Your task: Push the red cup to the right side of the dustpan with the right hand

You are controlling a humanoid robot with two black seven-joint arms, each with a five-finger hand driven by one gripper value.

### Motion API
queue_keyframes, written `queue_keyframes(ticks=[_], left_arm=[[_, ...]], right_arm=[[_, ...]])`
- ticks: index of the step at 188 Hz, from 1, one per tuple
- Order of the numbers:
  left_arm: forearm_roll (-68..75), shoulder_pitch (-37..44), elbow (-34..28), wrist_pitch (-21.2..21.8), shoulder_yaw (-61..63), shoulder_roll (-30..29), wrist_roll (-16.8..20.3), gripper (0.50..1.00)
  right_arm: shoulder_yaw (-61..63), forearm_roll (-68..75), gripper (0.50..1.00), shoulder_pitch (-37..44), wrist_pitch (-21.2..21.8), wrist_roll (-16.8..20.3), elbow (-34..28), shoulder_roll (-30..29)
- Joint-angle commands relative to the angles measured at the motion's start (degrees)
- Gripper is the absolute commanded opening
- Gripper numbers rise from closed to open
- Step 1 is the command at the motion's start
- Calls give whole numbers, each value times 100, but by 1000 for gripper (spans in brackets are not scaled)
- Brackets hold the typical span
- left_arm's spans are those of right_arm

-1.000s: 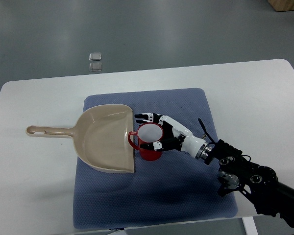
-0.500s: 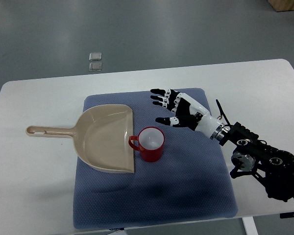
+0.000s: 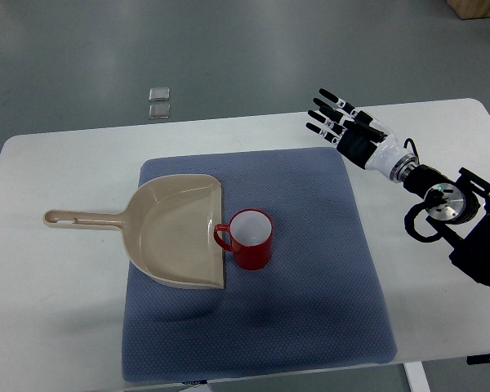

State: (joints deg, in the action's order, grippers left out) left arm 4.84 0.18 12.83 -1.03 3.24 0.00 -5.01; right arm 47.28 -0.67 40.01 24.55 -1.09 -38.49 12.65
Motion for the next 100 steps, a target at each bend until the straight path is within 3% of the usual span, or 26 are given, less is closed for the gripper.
queue_keyframes(ticks=[1, 45, 79, 100], left_arm=[[0, -1, 1, -2, 1, 0, 0, 1000], [8, -1, 9, -2, 1, 0, 0, 1000], [8, -1, 9, -2, 1, 0, 0, 1000], [8, -1, 9, -2, 1, 0, 0, 1000]], right_arm=[[0, 85, 932, 7, 6, 381, 149, -8], [106, 85, 932, -46, -64, 381, 202, -96], [115, 93, 932, -46, -47, -251, 254, -105], [106, 85, 932, -55, -82, -340, 254, -114]])
